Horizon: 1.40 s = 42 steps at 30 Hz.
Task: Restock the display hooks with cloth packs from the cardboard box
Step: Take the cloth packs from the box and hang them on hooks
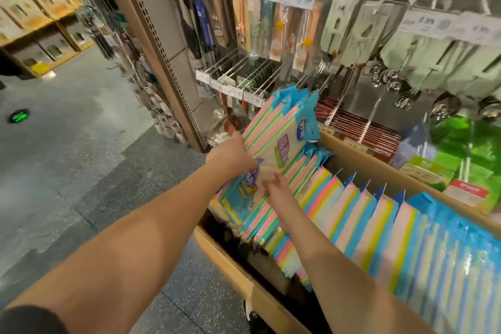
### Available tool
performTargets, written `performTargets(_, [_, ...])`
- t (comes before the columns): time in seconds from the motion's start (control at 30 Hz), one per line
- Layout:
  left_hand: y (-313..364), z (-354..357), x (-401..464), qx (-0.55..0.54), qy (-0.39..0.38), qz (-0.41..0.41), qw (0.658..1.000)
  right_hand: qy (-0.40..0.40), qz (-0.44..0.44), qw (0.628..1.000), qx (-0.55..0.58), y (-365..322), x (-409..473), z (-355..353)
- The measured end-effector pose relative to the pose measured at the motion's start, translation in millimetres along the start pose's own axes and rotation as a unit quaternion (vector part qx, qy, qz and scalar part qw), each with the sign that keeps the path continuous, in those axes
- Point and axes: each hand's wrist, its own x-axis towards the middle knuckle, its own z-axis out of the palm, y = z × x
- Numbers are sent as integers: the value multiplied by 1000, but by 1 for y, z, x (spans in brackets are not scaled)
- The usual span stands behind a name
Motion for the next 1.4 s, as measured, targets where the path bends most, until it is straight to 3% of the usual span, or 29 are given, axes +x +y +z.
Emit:
performTargets(0.13, [-5, -8, -31, -30, 19, -7, 999, -15, -22, 998, 54, -4, -26, 2])
performTargets(0.3, [-15, -29, -106, -163, 46, -9, 986, 23, -99, 988, 118, -3, -88, -10])
performTargets(0.37, [-19, -29, -153, -264, 59, 5, 963, 42, -133, 977, 165, 0, -127, -24])
performTargets(0.47, [-20, -9, -234, -432, 29, 34, 901, -4, -150, 959, 241, 17, -193, -52])
performTargets(0.63, [-6, 59, -340, -539, -58, 46, 839, -64, -121, 933, 334, 76, -307, -101])
performTargets(0.83, [47, 143, -429, -538, -173, 59, 823, 61, -128, 932, 333, 158, -407, -183])
performTargets(1.03, [126, 216, -494, -474, -277, 92, 831, 158, -130, 916, 345, 238, -487, -281])
performTargets(1.17, [211, 271, -531, -461, -364, 59, 807, 211, -119, 892, 381, 294, -545, -359])
performTargets(1.33, [342, 355, -591, -429, -401, 128, 799, 285, -121, 859, 408, 371, -627, -483])
performTargets(1.4, [397, 388, -620, -427, -439, 136, 779, 311, -125, 850, 407, 397, -666, -531])
